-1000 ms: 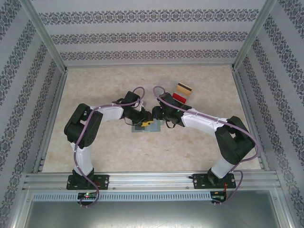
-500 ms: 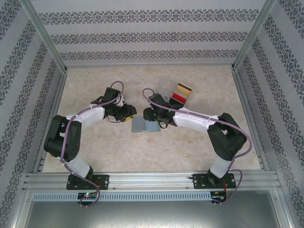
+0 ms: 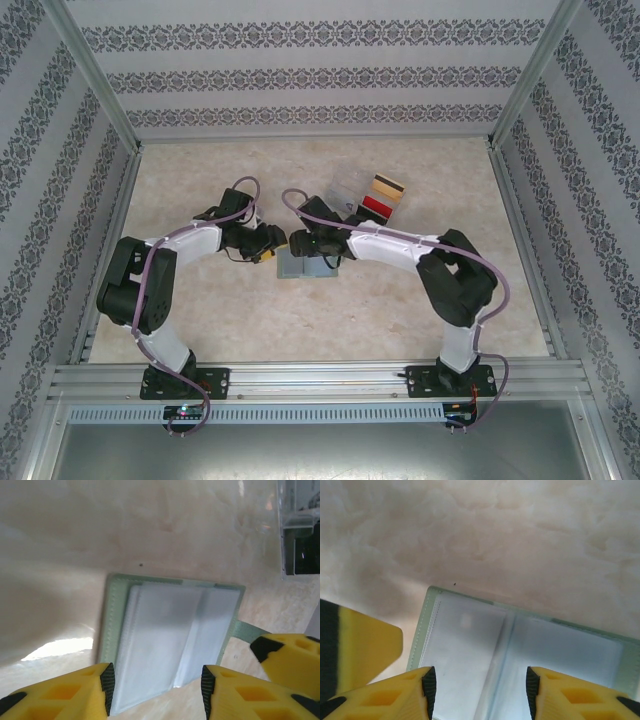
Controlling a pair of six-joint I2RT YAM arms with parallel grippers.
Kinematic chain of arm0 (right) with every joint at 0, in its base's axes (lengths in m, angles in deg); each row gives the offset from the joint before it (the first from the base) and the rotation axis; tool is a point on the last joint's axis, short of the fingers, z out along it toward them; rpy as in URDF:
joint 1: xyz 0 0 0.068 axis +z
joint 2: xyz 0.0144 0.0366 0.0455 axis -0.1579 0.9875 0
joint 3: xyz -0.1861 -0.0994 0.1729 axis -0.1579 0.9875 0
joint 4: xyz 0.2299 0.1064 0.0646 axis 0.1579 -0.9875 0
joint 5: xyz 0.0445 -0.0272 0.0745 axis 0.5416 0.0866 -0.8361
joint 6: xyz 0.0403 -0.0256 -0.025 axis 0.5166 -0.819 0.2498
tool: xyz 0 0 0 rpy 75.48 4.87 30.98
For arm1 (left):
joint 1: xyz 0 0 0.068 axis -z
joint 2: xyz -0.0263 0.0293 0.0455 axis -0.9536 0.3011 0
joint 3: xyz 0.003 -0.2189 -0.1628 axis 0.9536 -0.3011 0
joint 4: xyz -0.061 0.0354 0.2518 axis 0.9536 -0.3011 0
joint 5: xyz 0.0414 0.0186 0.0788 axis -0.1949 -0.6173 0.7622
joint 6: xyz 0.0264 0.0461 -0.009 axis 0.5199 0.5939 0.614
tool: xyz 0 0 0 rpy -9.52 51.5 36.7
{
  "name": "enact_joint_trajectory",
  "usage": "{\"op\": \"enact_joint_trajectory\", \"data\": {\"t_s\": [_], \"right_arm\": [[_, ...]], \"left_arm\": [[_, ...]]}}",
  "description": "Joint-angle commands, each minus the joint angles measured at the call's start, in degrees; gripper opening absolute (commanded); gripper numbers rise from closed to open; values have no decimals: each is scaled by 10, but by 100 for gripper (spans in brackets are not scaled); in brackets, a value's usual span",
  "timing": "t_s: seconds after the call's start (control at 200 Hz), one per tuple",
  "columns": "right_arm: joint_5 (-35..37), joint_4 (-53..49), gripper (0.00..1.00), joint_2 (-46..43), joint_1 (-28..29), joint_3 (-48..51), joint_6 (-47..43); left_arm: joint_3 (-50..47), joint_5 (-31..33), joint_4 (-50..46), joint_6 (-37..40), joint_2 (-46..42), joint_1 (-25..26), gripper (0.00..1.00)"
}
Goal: Take the credit cards out of the card holder
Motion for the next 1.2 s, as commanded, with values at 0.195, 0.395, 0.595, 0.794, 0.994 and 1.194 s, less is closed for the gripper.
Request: {"op": "enact_joint_trajectory", "data": {"t_s": [0.195, 0.395, 0.595, 0.794, 0.994, 1.194], "right_arm": [[0, -94, 52, 71, 9, -54, -33], [29, -129, 44, 103, 9, -69, -42], [29, -121, 34, 103, 4, -52, -39], [20, -110, 32, 101, -1, -44, -36], [10, -103, 31, 101, -3, -40, -34], [8, -101, 31, 101, -4, -39, -32]], "left_arm": [[-26, -7, -6, -13, -12, -12, 37], [-29, -35, -2, -9, -7, -4, 30], [-8, -36, -24, 12, 12, 18, 29], [2, -41, -23, 13, 32, 27, 30], [10, -31, -32, 17, 45, 33, 35], [13, -23, -35, 17, 51, 34, 40]]}}
